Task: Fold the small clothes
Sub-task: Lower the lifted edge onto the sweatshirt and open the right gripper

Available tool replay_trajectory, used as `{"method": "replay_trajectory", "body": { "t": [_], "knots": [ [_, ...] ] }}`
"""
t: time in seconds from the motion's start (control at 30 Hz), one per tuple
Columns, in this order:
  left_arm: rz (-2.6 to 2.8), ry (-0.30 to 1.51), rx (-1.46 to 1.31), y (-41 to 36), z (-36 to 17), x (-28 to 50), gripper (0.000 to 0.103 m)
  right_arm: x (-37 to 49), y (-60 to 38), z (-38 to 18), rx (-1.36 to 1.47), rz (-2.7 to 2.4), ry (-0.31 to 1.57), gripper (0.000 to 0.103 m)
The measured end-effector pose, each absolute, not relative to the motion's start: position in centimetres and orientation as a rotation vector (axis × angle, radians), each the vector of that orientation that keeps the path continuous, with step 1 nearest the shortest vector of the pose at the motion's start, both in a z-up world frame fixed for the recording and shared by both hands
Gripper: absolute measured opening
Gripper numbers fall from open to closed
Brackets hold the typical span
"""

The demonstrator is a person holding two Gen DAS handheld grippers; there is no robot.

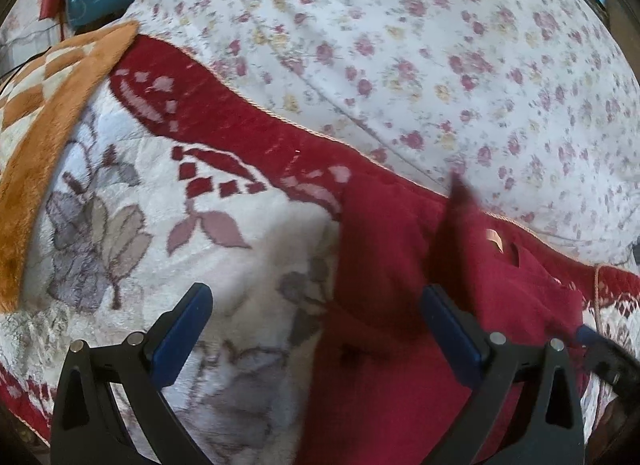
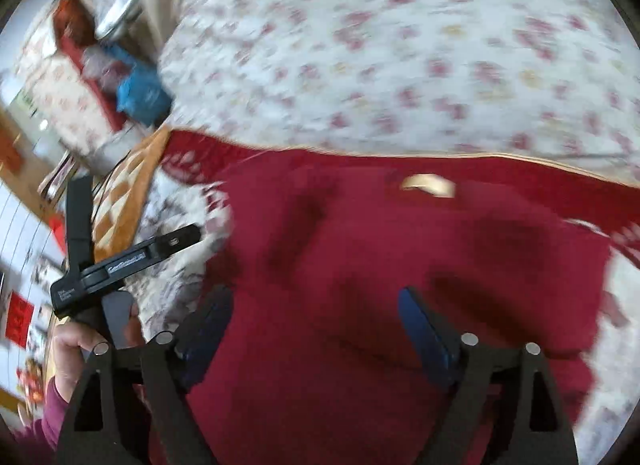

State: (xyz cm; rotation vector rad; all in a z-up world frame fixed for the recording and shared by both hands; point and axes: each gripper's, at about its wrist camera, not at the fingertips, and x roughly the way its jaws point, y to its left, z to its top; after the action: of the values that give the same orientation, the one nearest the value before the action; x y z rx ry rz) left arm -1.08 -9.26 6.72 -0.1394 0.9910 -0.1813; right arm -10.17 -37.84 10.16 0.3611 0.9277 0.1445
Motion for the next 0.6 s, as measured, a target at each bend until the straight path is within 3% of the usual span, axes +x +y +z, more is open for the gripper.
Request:
{"method": "replay_trajectory", "body": {
  "t": [0.27, 0.53, 0.57, 0.6],
  "knots": [
    [-0.236, 0.991, -0.121, -11.4, 6.0, -0.8, 0.103, -14.3, -44.9, 11.3, 0.298, -0.088, 0.890, 0.089],
    [-0.178, 1.025, -0.078, -12.0, 4.3, 0.1, 0.103, -11.9, -52.5, 6.2, 0.519, -0.237, 0.977, 0.089],
    [-0.178, 1.029, -0.073, -12.1, 4.1, 0.2, 0.103, -11.3, -52.6, 5.3, 0.552, -0.205, 0.991, 0.087],
    [-0.181, 1.035, -0.064, -12.4, 3.9, 0.2, 0.103, -10.5, -52.5, 4.4, 0.584, -0.172, 1.005, 0.066]
  ]
}}
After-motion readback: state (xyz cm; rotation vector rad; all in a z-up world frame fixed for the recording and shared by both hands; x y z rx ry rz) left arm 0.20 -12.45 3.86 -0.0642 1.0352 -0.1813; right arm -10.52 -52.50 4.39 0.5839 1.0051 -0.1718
